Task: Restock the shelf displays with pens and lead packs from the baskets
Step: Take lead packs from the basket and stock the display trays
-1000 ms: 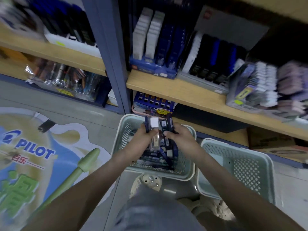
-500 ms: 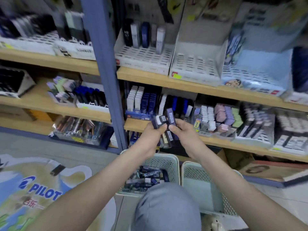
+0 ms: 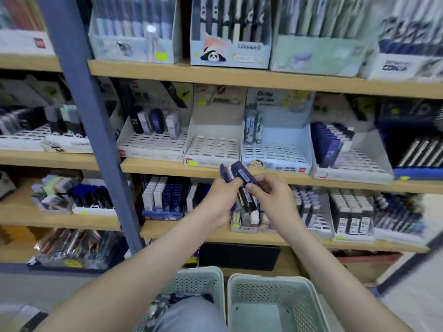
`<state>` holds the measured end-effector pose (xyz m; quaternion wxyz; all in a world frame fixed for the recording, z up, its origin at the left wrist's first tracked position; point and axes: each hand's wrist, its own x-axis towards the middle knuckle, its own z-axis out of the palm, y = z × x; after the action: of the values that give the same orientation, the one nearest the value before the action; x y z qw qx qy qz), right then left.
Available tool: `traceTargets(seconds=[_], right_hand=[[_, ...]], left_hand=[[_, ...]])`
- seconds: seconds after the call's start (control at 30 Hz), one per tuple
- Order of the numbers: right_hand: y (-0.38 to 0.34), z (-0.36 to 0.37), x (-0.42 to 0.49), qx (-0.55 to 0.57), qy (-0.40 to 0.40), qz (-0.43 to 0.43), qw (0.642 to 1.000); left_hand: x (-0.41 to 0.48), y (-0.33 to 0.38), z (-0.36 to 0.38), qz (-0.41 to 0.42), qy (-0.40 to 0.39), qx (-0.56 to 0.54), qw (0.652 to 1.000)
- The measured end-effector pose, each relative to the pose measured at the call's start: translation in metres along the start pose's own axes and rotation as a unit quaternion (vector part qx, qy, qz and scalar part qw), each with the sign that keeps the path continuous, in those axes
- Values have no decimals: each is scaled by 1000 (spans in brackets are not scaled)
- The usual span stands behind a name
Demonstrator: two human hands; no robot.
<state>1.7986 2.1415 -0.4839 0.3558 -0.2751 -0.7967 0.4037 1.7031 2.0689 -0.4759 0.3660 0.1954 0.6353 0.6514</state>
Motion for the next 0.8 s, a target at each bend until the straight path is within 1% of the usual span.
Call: traceTargets(seconds=[0.1, 0.2, 0.3, 0.33, 0.37, 0.43, 0.47, 0.57, 0.6, 0.67, 0.8], right_hand=[[3, -36, 10, -20, 56, -1, 998], [5, -72, 15, 0, 59, 11, 998], [9, -100, 16, 30, 83, 30, 996], [10, -109, 16, 56, 88, 43, 994], [12, -117, 16, 92, 86, 58, 990], [17, -135, 16, 120, 71, 72, 988], [20, -144, 16, 130, 58, 72, 987], [31, -174, 22, 225, 52, 62, 971], [37, -183, 27, 226, 68, 62, 970], [48, -198, 35, 191, 101, 62, 974], [70, -219, 56, 190, 141, 65, 969]], left_hand=[[1, 16, 32, 36, -62, -1, 997], [2, 28, 61, 49, -108, -14, 993], [3, 35, 85, 51, -131, -13, 990], [4, 36, 92, 51, -138, -11, 989], [4, 37, 98, 50, -143, -8, 989], [7, 39, 110, 46, -142, -6, 989], [9, 40, 115, 45, -143, -11, 989], [16, 42, 128, 43, -157, -28, 986], [18, 43, 132, 42, -162, -28, 986], [23, 45, 139, 48, -167, -31, 984], [34, 49, 154, 75, -165, -41, 983]])
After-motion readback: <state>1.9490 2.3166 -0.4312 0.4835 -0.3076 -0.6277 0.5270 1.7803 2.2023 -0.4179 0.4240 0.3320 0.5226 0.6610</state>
